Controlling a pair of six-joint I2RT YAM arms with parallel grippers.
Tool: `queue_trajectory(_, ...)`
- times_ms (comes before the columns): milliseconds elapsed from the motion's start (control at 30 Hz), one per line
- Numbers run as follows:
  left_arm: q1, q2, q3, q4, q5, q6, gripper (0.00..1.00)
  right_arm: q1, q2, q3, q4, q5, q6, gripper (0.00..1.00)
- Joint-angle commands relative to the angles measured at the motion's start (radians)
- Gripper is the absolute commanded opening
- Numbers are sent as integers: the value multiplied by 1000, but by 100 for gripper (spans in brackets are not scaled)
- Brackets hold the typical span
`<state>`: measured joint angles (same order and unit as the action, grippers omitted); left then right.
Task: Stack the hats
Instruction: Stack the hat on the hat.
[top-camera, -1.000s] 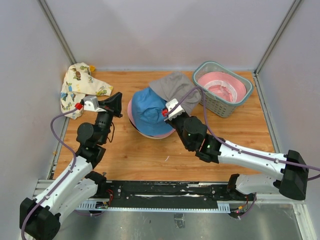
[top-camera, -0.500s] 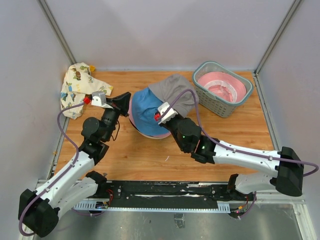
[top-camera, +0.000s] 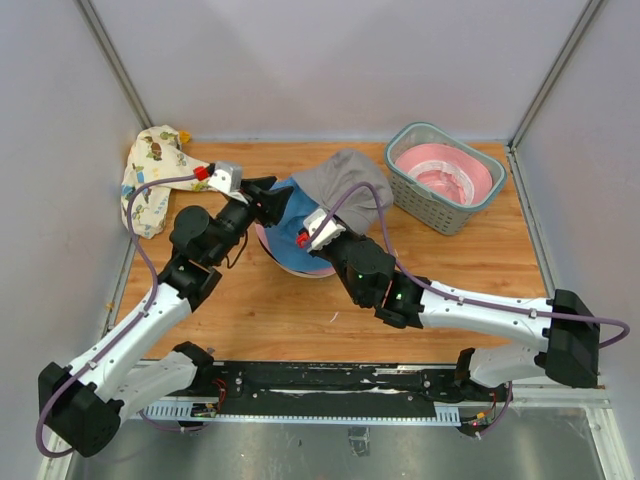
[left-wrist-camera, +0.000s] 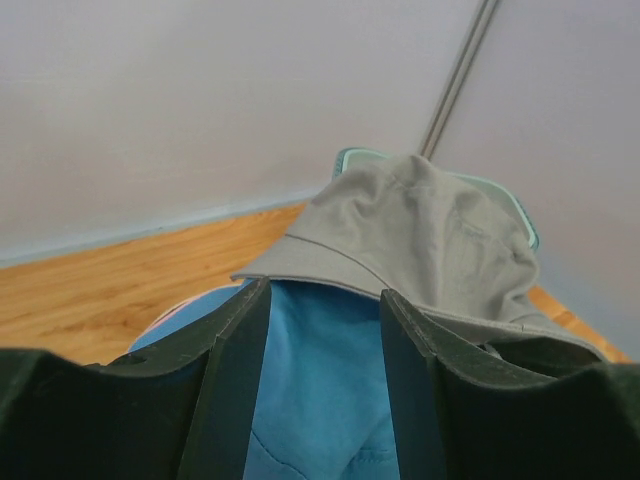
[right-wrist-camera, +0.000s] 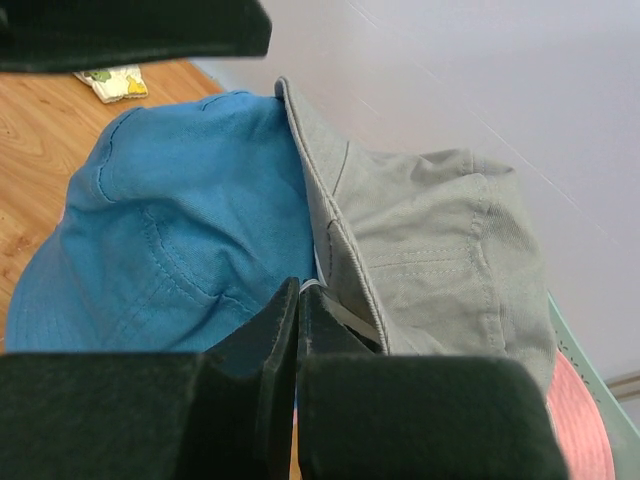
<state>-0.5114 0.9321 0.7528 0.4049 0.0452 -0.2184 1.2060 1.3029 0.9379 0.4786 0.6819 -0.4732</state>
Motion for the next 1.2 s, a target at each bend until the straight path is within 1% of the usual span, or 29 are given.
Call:
queue_trajectory(0, -20, -2, 40, -74, 56, 124, 54, 20, 9, 40, 55, 5, -21, 1)
queue_trajectory(200, -49, 23, 53, -106, 74, 236, 55, 23, 18, 47, 54, 4, -27, 1)
queue_trajectory(333, -82, 43, 57, -107, 50, 326, 56, 23, 20, 47, 54, 6, -32, 0)
queue_trajectory(500, -142, 86, 90, -151, -33, 438, 55, 23, 24, 50, 55, 3, -36, 1)
queue_trajectory(733, -200, 119, 98, -118, -153, 556, 55, 24, 25, 49, 54, 2, -40, 0)
queue_trajectory(1000, -200, 121, 93, -71, -167, 632, 55, 24, 23, 47, 51, 0, -48, 0)
queue_trajectory(1167, -200, 134, 107, -68, -136, 679, 56, 24, 23, 44, 54, -1, -52, 1)
